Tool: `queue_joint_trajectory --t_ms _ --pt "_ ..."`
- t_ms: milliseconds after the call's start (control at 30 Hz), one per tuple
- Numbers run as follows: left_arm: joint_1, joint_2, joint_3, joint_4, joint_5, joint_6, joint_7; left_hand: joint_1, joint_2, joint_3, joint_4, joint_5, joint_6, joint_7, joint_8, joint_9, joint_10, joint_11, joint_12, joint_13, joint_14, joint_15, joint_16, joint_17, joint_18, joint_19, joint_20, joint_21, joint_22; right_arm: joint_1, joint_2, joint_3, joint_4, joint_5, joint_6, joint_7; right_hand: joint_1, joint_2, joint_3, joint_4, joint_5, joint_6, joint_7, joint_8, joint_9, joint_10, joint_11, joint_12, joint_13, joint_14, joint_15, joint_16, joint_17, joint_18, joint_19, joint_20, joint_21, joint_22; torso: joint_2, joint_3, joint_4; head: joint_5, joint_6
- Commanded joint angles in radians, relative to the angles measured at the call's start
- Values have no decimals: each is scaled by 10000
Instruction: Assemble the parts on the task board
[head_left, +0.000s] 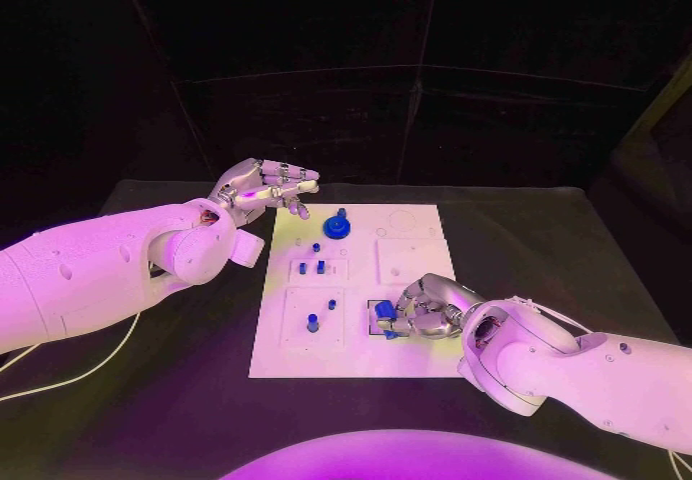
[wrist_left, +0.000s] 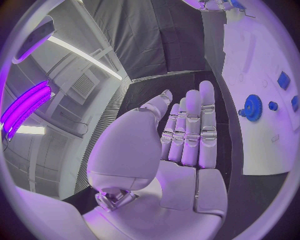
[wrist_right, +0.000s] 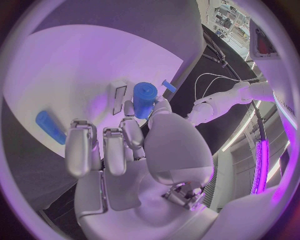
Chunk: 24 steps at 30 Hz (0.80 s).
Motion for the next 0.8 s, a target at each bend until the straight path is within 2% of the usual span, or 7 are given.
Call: queue_joint_trajectory --t_ms 33,133,233,267,367,633,800 --pt "13 12 9 20 36 103 50 20 98 -37 1 -7 -37 -5 38 -15 -76 15 56 14 -83 1 23 -15 201 42 26 -52 -17 15 54 5 -12 -322 -53 -199 -156 13 -113 -8 -425 125 -103 75 38 87 1 25 28 872 -82 52 1790 -78 179 -87 41 28 -5 1 -3 16 -24" --pt "14 11 9 23 36 101 49 20 98 -37 1 -7 -37 -5 38 -15 -76 15 56 14 -83 1 23 -15 201 42 26 -52 -17 15 101 6 -37 -418 -164 -217 -498 113 -339 -8 -1840 142 -131 136 87 106 -22 8 63 871 -100 49 1785 -79 183 -111 35 31 -6 0 -9 18 -20" --pt "14 9 9 27 36 102 48 20 98 -37 1 -7 -37 -5 38 -15 -76 15 56 14 -83 1 23 -15 201 42 26 -52 -17 15 133 6 -57 -567 -314 -213 -899 69 -517 27 -3253 120 -128 181 130 116 -44 -11 93 872 -107 50 1788 -81 187 -122 33 40 -7 -3 -11 34 -38" --pt "14 9 9 26 36 102 47 20 98 -37 1 -7 -37 -5 38 -15 -76 15 56 14 -83 1 23 -15 201 42 26 -52 -17 15 137 6 -61 -588 -340 -211 -972 9 -544 46 -3395 115 -139 185 135 115 -29 -17 95 872 -111 50 1789 -78 184 -122 27 31 -7 -3 -11 34 -38" --pt "14 9 9 25 36 106 47 20 98 -37 1 -7 -37 -5 38 -15 -76 15 56 14 -83 1 23 -15 201 42 26 -52 -17 15 158 6 -75 -654 -488 -177 -1240 -220 -553 61 -3457 99 -147 199 152 111 -37 -36 101 871 -119 50 1788 -78 183 -132 21 28 -12 -1 -17 41 -35" --pt "14 -3 9 24 36 110 46 20 98 -37 1 -7 -37 -5 38 -15 -76 15 56 14 -83 1 23 -15 201 42 26 -52 -17 15 180 6 -67 -766 -744 -66 -1630 -585 -247 71 -3456 88 -163 235 192 115 -52 -55 131 872 -136 55 1800 -79 186 -154 14 33 -13 3 -6 34 -45" --pt "14 -12 9 24 36 115 44 20 98 -37 1 -7 -37 -5 38 -15 -76 15 56 14 -83 1 23 -15 201 42 26 -52 -17 15 151 6 -13 -781 -749 56 -1553 -568 -94 45 -3443 81 -162 244 202 116 -50 -61 139 872 -135 54 1799 -79 186 -153 11 32 -12 5 -14 44 -49"
